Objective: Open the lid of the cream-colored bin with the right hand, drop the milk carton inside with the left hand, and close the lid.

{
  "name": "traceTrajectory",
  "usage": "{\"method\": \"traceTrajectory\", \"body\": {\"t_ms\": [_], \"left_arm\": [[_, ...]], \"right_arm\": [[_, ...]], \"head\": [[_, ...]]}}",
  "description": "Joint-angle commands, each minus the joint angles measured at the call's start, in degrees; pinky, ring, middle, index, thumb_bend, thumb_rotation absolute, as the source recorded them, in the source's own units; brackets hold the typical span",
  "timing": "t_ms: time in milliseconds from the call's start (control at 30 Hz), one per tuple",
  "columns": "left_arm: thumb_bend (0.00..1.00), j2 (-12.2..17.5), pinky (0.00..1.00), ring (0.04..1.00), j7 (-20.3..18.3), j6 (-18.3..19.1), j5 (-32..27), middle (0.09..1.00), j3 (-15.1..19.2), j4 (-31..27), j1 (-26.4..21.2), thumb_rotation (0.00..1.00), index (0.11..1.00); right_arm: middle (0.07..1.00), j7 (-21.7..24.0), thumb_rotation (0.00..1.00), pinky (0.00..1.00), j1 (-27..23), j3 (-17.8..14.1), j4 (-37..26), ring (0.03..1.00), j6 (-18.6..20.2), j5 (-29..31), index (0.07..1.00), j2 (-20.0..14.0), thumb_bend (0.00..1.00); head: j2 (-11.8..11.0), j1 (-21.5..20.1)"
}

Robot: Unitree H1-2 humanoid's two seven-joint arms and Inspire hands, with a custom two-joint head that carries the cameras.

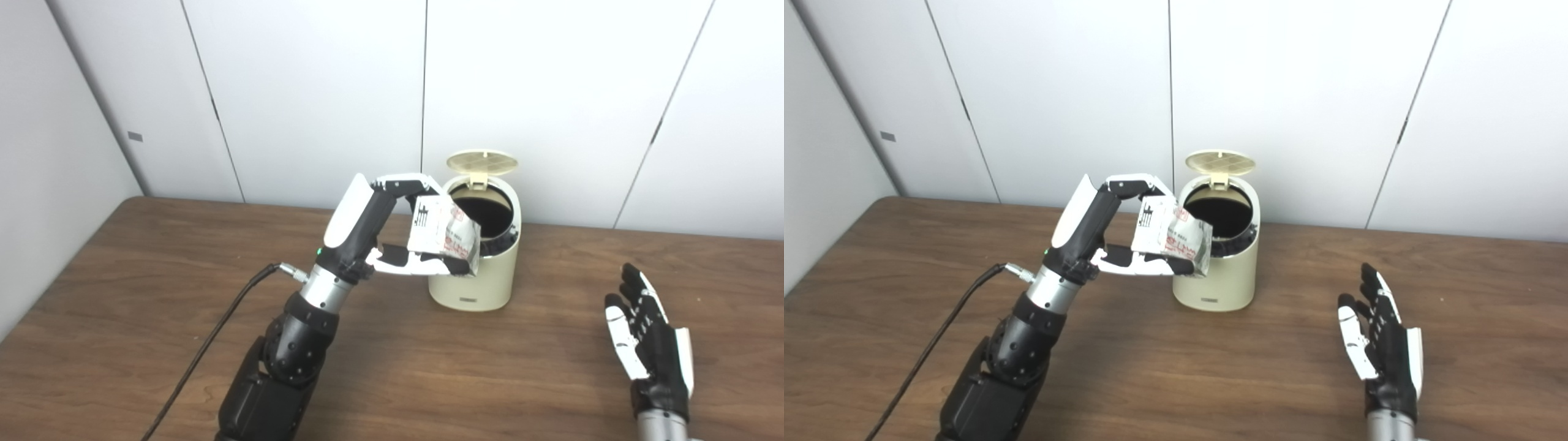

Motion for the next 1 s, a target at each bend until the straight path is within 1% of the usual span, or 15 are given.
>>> {"method": "traceTrajectory", "body": {"t_ms": [0, 133, 200, 233, 400, 467, 533, 700, 867, 933, 967], "left_arm": [[0.50, 1.1, 0.39, 0.474, 7.0, -2.2, 2.1, 0.496, -2.3, 0.1, -3.5, 0.00, 0.462], [0.50, 3.6, 0.41, 0.496, 17.5, -2.2, 5.2, 0.488, -8.6, 3.6, -5.7, 0.00, 0.456], [0.50, 4.8, 0.41, 0.498, 22.0, -2.2, 6.2, 0.487, -11.2, 5.4, -7.0, 0.00, 0.459], [0.50, 5.3, 0.40, 0.499, 23.8, -2.2, 6.5, 0.485, -12.2, 6.0, -7.6, 0.00, 0.459], [0.50, 6.8, 0.39, 0.484, 30.9, -2.2, 7.8, 0.482, -15.6, 8.6, -10.2, 0.00, 0.460], [0.50, 7.5, 0.38, 0.478, 32.6, -2.2, 8.3, 0.483, -16.4, 9.3, -11.2, 0.00, 0.465], [0.50, 8.1, 0.38, 0.469, 33.8, -2.2, 8.7, 0.486, -16.4, 10.0, -12.0, 0.00, 0.470], [0.50, 9.7, 0.39, 0.464, 38.0, -2.2, 9.3, 0.488, -18.0, 12.6, -14.6, 0.00, 0.471], [0.50, 10.8, 0.39, 0.467, 40.2, -2.2, 9.4, 0.485, -19.0, 14.3, -16.7, 0.00, 0.473], [0.50, 10.9, 0.39, 0.465, 40.7, -2.2, 9.4, 0.484, -19.2, 14.9, -17.3, 0.00, 0.474], [0.51, 10.9, 0.39, 0.465, 41.2, -2.2, 9.6, 0.484, -19.4, 15.4, -17.6, 0.00, 0.475]], "right_arm": [[0.905, -0.8, 0.67, 0.83, 0.5, 0.2, 1.7, 0.902, -1.4, -0.3, 0.876, 0.9, 0.13], [0.906, -0.8, 0.67, 0.85, 0.8, 0.1, 1.2, 0.909, -0.8, 0.8, 0.879, 1.6, 0.12], [0.906, -0.8, 0.58, 0.85, 0.9, 0.0, 1.1, 0.908, -0.8, 1.0, 0.880, 1.8, 0.11], [0.907, -0.8, 0.55, 0.86, 1.0, 0.0, 1.0, 0.909, -0.9, 1.0, 0.881, 1.8, 0.11], [0.902, -0.8, 0.49, 0.85, 1.1, 0.1, 1.2, 0.904, -1.2, 0.7, 0.878, 1.4, 0.10], [0.898, -1.0, 0.48, 0.84, 1.0, 0.2, 1.3, 0.899, -1.4, 0.4, 0.873, 1.4, 0.10], [0.899, -0.9, 0.48, 0.84, 1.0, 0.2, 1.6, 0.898, -1.7, 0.4, 0.873, 1.3, 0.10], [0.897, -1.1, 0.57, 0.83, 1.3, 0.4, 1.0, 0.895, -1.1, -0.3, 0.870, 1.3, 0.11], [0.897, -1.1, 0.59, 0.83, 1.4, 0.6, 0.8, 0.896, -0.8, -0.8, 0.871, 1.3, 0.11], [0.893, -1.3, 0.64, 0.82, 1.4, 0.7, 0.7, 0.889, -0.4, -1.3, 0.866, 1.4, 0.12], [0.892, -1.4, 0.65, 0.82, 1.4, 0.7, 0.5, 0.888, -0.2, -1.5, 0.865, 1.5, 0.12]], "head": [[0.0, -0.1], [0.0, -0.5], [0.0, -0.5], [0.1, -0.5], [0.2, -0.4], [0.2, -0.4], [0.1, -0.6], [0.1, -0.5], [0.1, -0.7], [0.1, -0.9], [0.1, -0.9]]}}
